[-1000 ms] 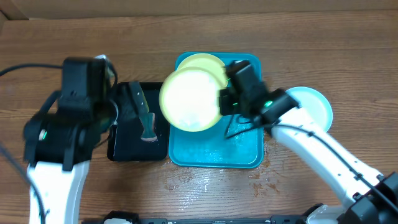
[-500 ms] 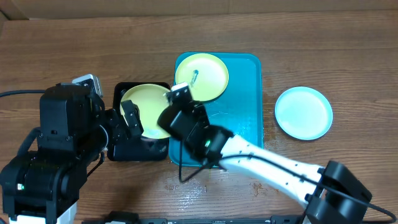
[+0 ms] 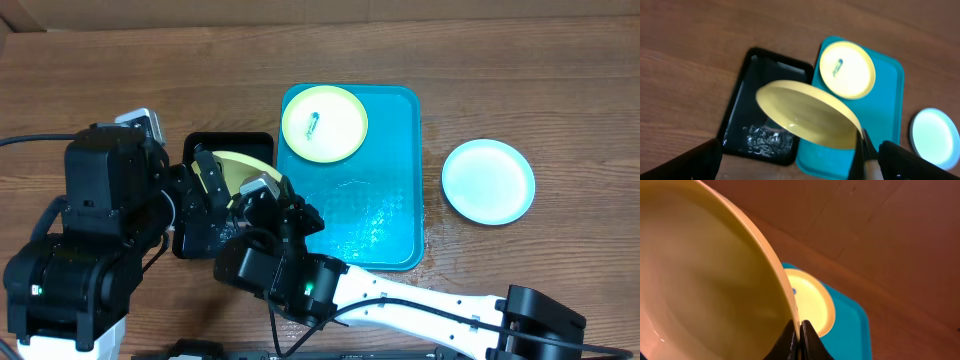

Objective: Clean dirty plates on tray and stack at the side
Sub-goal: 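Lift the lower yellow plate with the right gripper, tilting it over the black tray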

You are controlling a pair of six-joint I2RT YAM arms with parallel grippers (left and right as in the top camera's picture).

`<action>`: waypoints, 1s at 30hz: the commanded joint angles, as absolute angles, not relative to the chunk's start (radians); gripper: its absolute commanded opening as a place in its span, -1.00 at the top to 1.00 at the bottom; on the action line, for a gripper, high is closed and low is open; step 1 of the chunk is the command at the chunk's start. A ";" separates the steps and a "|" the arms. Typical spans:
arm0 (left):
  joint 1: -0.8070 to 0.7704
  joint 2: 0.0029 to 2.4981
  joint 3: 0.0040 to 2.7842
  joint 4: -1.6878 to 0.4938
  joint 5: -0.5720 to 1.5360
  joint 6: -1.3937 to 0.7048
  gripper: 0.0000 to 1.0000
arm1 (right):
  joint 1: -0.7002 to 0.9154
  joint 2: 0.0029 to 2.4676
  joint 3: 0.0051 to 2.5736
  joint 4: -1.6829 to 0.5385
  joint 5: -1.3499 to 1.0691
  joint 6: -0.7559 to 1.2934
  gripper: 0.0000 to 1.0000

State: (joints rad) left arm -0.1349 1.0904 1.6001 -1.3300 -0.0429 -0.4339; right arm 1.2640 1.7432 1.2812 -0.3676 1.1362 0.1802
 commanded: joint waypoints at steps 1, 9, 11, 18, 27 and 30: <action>-0.130 1.058 1.659 -1.295 -0.120 -0.422 -1.00 | 1.300 1.717 1.320 -0.330 1.271 0.104 0.92; -0.130 1.046 1.663 -1.288 -0.187 -0.422 -0.99 | 1.343 1.716 1.320 -0.299 1.309 0.096 0.92; -0.130 1.047 1.663 -1.289 -0.187 -0.422 -1.00 | 1.344 1.717 1.320 -0.299 1.309 0.095 0.92; -0.130 1.059 1.663 -1.290 -0.186 -0.422 -0.99 | 1.343 1.717 1.320 -0.299 1.309 0.096 0.92; -0.130 1.084 1.663 -1.290 -0.186 -0.422 -1.00 | 1.340 1.717 1.320 -0.288 1.334 0.096 0.92; -0.130 1.094 1.663 -1.290 -0.186 -0.422 -0.99 | 1.340 1.716 1.320 -0.288 1.335 0.096 0.92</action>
